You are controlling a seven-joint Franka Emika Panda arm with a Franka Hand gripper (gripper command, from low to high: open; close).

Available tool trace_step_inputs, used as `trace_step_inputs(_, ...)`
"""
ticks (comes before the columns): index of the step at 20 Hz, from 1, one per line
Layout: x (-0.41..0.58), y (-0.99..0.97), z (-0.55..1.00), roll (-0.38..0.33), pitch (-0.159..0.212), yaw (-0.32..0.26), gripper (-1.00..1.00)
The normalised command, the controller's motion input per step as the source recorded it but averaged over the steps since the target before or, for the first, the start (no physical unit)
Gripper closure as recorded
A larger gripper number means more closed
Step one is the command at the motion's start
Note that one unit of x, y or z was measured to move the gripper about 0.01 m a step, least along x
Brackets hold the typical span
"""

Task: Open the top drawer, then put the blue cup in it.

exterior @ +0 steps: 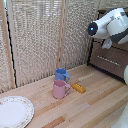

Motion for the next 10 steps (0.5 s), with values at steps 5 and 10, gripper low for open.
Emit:
trace_step_inputs(5,0.319,0.91,0.0,0.0,-0.056,-0.012,1.0)
trace_step_inputs(10,0.383,0.88,0.0,0.013,-0.017,-0.028,1.0)
